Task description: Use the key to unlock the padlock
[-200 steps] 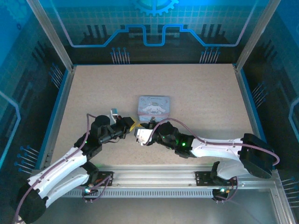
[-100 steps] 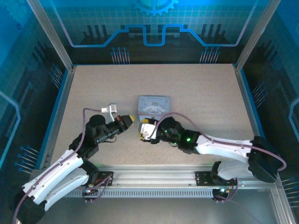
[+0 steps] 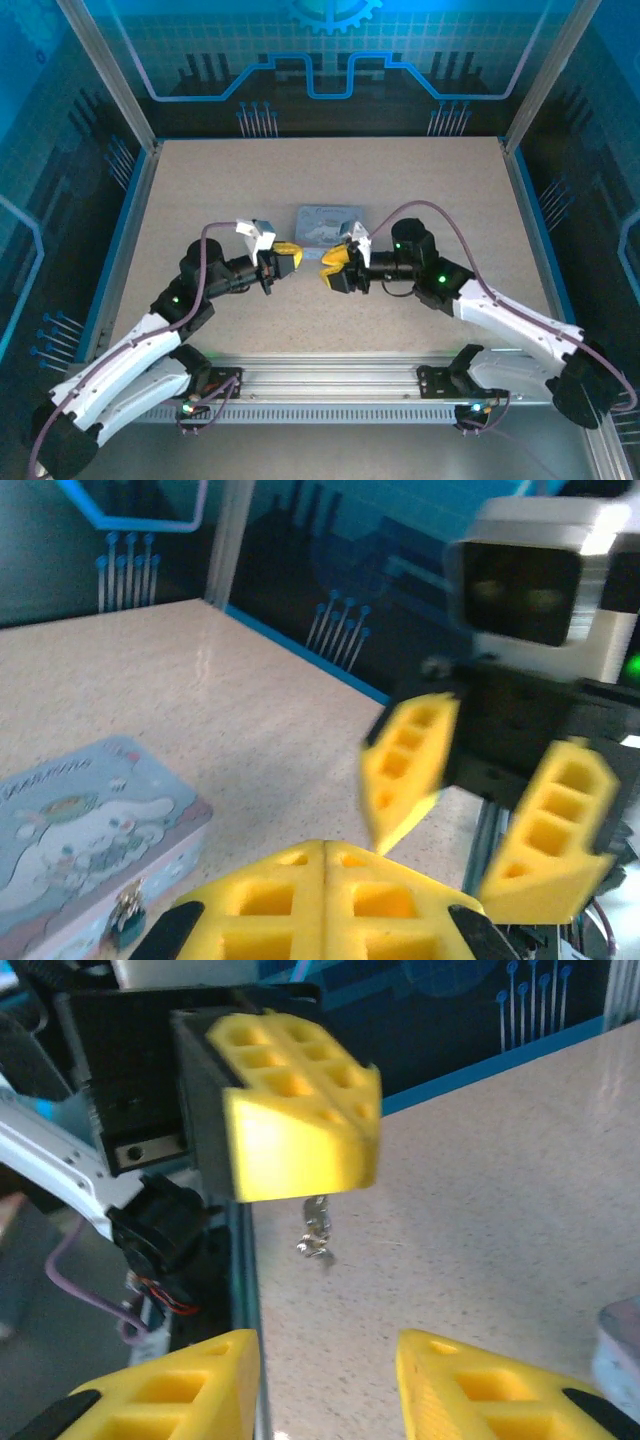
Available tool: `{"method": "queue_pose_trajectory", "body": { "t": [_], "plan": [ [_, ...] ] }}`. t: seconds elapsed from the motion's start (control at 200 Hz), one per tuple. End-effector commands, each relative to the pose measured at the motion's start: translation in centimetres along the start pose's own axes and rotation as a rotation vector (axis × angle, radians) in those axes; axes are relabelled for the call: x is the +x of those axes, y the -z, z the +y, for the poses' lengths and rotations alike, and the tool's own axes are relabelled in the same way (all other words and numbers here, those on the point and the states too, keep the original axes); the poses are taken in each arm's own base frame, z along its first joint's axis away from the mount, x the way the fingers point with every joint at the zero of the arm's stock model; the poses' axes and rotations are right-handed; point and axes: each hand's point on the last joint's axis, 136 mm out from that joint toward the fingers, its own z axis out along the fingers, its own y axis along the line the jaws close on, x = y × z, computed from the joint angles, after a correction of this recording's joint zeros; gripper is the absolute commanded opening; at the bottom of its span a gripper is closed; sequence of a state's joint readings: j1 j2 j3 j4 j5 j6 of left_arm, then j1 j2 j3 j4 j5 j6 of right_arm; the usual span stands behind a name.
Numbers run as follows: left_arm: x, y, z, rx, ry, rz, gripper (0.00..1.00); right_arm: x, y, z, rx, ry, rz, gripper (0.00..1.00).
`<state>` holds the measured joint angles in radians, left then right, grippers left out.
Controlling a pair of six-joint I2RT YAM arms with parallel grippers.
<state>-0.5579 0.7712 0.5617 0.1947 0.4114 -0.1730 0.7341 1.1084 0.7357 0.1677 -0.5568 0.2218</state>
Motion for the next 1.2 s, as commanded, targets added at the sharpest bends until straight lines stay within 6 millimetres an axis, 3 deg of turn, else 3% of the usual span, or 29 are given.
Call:
{"method": "queue_pose_trajectory", "body": {
  "t": [0.0, 0.36, 0.55, 0.68, 0.88, 1.045, 1.195],
  "plan": [
    [-3.3, 0.0, -2.7, 0.136, -0.131, -0.081, 0.00, -1.0, -0.7, 0.5, -0.105, -0.170, -0.051, 0.40],
    [-3.8, -0.7, -3.5, 0.211, -0.092, -0.092, 0.00, -1.2, -1.6, 1.6, -0.168, -0.135, -0.037, 0.40],
    [-3.8, -0.9, -3.9, 0.243, -0.072, -0.086, 0.00, -1.3, -2.3, 1.5, -0.183, -0.128, -0.035, 0.28],
    [-3.5, -1.0, -3.9, 0.249, -0.060, -0.070, 0.00, -1.8, -2.4, 1.9, -0.202, -0.106, -0.045, 0.25],
    [-2.8, -1.0, -3.3, 0.219, -0.053, -0.047, 0.00, -1.1, -1.8, 2.9, -0.204, -0.035, -0.014, 0.30],
    [-3.0, -0.8, -3.5, 0.218, -0.054, -0.053, 0.00, -0.9, -0.2, 2.8, -0.132, 0.012, -0.045, 0.17],
    [-3.3, -0.7, -3.8, 0.238, -0.042, -0.058, 0.00, -2.1, 0.5, 3.2, -0.121, 0.032, -0.093, 0.21]
  ]
}}
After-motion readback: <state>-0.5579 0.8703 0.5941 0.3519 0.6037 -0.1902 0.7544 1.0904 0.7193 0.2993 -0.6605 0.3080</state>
